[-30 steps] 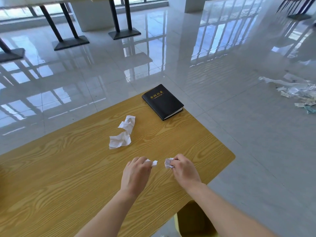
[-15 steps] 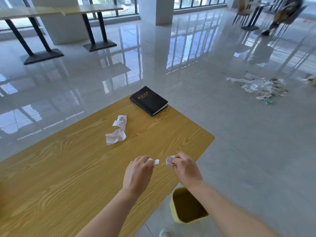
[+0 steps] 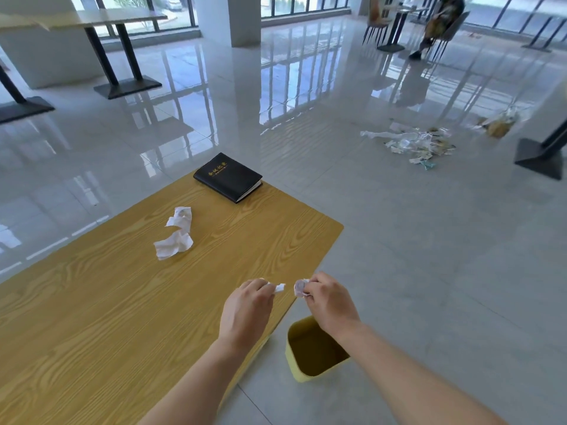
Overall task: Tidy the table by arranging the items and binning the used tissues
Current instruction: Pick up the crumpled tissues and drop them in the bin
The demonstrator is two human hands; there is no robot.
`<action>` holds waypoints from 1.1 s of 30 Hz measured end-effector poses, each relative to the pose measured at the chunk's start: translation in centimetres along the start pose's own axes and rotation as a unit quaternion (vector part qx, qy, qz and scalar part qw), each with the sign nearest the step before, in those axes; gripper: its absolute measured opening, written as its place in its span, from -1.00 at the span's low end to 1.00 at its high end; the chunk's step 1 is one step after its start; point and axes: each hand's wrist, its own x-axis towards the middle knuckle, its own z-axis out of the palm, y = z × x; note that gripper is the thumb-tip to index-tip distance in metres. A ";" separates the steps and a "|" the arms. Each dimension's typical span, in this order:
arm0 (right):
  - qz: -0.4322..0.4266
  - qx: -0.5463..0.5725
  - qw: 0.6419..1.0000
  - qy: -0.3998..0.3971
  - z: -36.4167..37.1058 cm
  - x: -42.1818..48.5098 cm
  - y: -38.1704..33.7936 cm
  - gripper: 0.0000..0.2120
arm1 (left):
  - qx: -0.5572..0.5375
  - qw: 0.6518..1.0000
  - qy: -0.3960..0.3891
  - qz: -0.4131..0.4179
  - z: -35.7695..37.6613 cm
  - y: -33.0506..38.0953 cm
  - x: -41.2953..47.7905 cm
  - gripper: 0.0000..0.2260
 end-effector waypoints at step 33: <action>0.090 0.096 0.973 -0.189 24.0 -7.0 29.0 -0.87 | 0.026 0.971 -0.213 -0.104 37.2 3.3 -3.0 -0.90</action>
